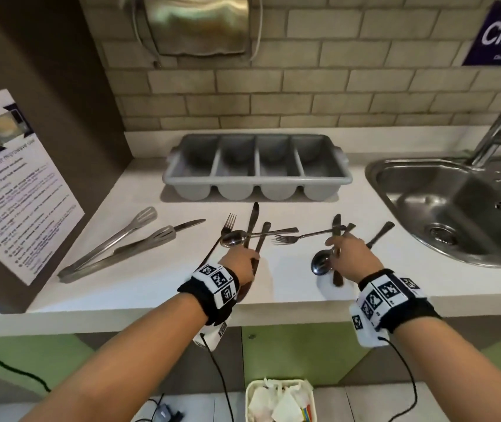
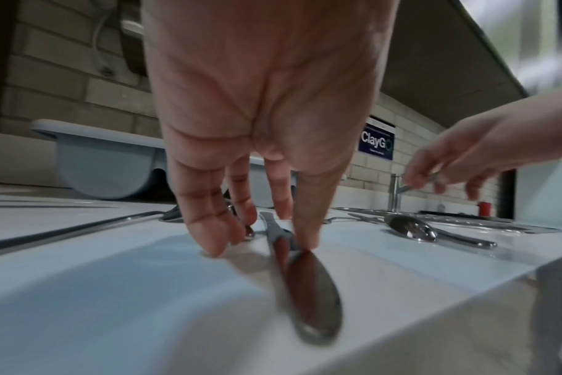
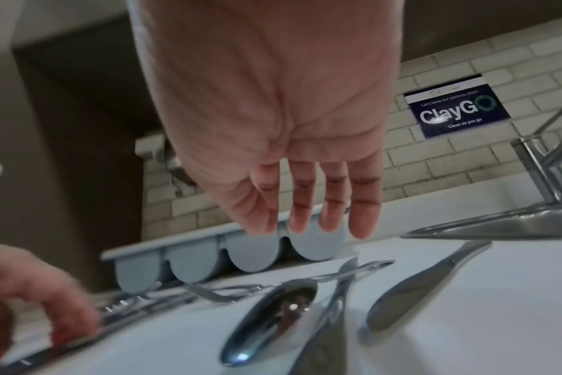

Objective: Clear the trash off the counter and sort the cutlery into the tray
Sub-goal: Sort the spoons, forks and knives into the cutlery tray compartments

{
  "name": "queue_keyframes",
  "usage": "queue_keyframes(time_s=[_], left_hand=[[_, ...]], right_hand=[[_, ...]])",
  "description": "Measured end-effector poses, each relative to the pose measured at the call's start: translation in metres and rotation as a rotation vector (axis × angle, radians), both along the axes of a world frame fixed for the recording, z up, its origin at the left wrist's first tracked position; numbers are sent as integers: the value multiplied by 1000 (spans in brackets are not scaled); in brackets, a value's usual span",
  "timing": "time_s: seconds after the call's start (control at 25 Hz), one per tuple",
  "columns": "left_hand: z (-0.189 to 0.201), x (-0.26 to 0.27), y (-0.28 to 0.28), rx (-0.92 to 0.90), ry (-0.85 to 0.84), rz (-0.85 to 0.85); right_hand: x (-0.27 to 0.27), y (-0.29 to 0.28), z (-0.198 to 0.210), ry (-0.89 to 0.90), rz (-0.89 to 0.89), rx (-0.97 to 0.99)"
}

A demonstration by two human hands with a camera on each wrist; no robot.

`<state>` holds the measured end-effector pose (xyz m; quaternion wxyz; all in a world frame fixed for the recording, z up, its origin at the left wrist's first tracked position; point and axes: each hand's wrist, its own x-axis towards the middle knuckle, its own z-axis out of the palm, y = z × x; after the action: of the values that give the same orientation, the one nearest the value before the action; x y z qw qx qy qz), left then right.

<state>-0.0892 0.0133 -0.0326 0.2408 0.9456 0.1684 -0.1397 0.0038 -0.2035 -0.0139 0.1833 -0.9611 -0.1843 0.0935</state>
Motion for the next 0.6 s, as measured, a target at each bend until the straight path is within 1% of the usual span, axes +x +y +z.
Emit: queue_keyframes(time_s=[0.08, 0.16, 0.28, 0.4, 0.6], left_hand=[[-2, 2, 4, 63, -24, -49], [-5, 3, 5, 74, -61, -53], [-10, 7, 5, 76, -70, -19], [-11, 11, 5, 116, -53, 23], [-10, 11, 8, 82, -41, 103]], right_hand=[[15, 9, -6, 17, 16, -106], [24, 12, -9, 30, 28, -150], [33, 14, -11, 23, 27, -235], [35, 15, -10, 26, 41, -331], [46, 18, -8, 54, 86, -382]])
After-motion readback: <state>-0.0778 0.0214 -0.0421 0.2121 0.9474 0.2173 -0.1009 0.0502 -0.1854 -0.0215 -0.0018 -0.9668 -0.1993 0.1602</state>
